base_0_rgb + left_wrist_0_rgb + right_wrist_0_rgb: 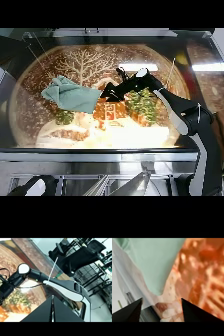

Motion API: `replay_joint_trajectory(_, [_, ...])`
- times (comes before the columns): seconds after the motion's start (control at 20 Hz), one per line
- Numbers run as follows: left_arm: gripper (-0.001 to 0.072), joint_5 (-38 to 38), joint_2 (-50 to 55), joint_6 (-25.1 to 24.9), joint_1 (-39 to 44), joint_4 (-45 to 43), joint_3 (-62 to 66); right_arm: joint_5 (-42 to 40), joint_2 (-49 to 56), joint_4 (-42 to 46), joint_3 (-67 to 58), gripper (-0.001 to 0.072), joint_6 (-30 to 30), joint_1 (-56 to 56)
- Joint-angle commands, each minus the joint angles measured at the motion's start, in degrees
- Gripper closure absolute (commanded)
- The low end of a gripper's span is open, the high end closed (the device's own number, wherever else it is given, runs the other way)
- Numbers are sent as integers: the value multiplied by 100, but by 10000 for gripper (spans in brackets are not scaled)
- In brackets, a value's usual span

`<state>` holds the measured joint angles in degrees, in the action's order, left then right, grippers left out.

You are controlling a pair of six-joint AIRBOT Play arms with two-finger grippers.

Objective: Fold the shirts.

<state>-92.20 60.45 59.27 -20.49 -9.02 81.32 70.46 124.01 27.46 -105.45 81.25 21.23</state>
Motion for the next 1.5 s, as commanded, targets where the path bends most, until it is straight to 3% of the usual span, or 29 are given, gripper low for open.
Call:
replay_joint_trajectory(0.0, [690,-92,-4,-79,-2,2,0,-645,0,181,197,70,472,258])
replay_joint_trajectory(0.15, [690,-81,-4,-129,-2,2,0,-1840,37,-87,195,70,713,721])
replay_joint_trajectory(0.35, [690,-85,-4,-205,-2,2,0,-3150,363,-1375,188,70,706,1198])
replay_joint_trajectory(0.4, [690,-87,-4,-225,-2,4,0,-3324,468,-1825,181,127,627,1292])
replay_joint_trajectory(0.55, [690,-96,-4,-227,-2,2,0,-3434,638,-3523,151,148,-605,1462])
replay_joint_trajectory(0.65, [690,-114,-4,-245,-2,2,0,-3154,610,-4435,142,685,-1320,1464])
replay_joint_trajectory(0.75, [690,-111,-4,-247,-2,2,0,-2876,485,-5023,140,689,-1794,1412])
replay_joint_trajectory(0.85, [690,-114,-4,-245,-2,4,0,-2573,173,-4975,140,689,-1921,1266])
replay_joint_trajectory(0.95, [690,-131,-4,-243,-2,7,0,-2234,-345,-4588,142,689,-1934,979])
replay_joint_trajectory(1.05, [690,-175,-4,-243,-2,7,0,-2009,-1027,-3759,142,690,-1552,452])
replay_joint_trajectory(1.2, [689,-234,-7,-240,-2,7,0,-1644,-2297,-1427,142,690,70,-772])
replay_joint_trajectory(1.3, [690,-229,-4,-240,-2,9,0,-1029,-3077,592,142,690,1384,-1683])
replay_joint_trajectory(1.4, [690,-214,-4,-243,-2,7,0,-358,-3550,1696,142,690,1860,-2529])
replay_joint_trajectory(1.45, [690,-216,-4,-245,-2,7,-2,-131,-3676,1738,142,690,1856,-2966])
